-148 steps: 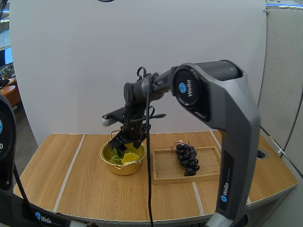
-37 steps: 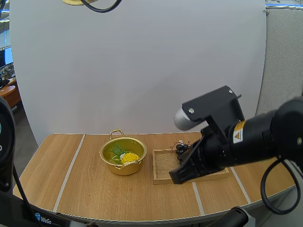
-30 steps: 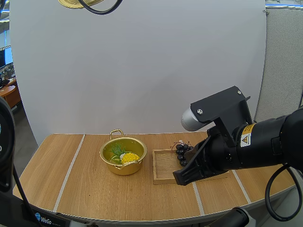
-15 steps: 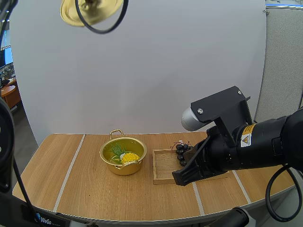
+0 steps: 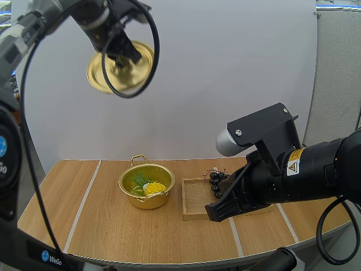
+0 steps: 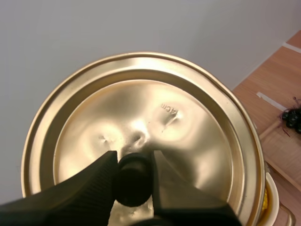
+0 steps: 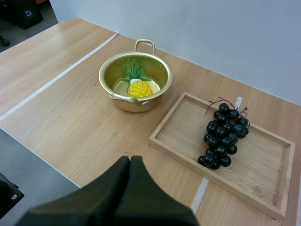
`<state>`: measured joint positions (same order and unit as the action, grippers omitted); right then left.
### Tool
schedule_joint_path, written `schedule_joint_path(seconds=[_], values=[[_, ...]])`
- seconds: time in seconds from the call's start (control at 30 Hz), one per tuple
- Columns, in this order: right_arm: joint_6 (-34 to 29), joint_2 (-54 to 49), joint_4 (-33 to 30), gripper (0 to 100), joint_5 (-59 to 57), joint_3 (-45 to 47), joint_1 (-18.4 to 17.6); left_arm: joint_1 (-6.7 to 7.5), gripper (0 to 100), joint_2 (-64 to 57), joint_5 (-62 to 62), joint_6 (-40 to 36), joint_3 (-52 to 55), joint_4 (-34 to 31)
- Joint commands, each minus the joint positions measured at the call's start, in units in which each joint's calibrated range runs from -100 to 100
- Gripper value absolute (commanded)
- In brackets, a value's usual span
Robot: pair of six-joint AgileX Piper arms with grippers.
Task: Open the pot, put the pineapple inside, and close it
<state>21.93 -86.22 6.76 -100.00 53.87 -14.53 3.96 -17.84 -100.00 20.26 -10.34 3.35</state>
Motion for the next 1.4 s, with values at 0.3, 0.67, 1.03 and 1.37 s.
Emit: schedule_joint_path(seconds=[0.3,0.67,1.03,1.37], values=[[0.31,-0.6,0.21,0,0.0,0.25,0.33,0.06,0,9.55,0.0,1.22,8.25,6.67],[0.36,-0.6,0.21,0,0.0,0.25,0.33,0.06,0,13.56,0.0,3.12,18.06,8.2],[0.36,-0.6,0.21,0,0.0,0.25,0.33,0.06,0,13.56,14.77,5.28,31.09,8.2],[0.36,-0.6,0.21,0,0.0,0.25,0.33,0.06,0,18.8,19.94,5.99,31.46,8.2]])
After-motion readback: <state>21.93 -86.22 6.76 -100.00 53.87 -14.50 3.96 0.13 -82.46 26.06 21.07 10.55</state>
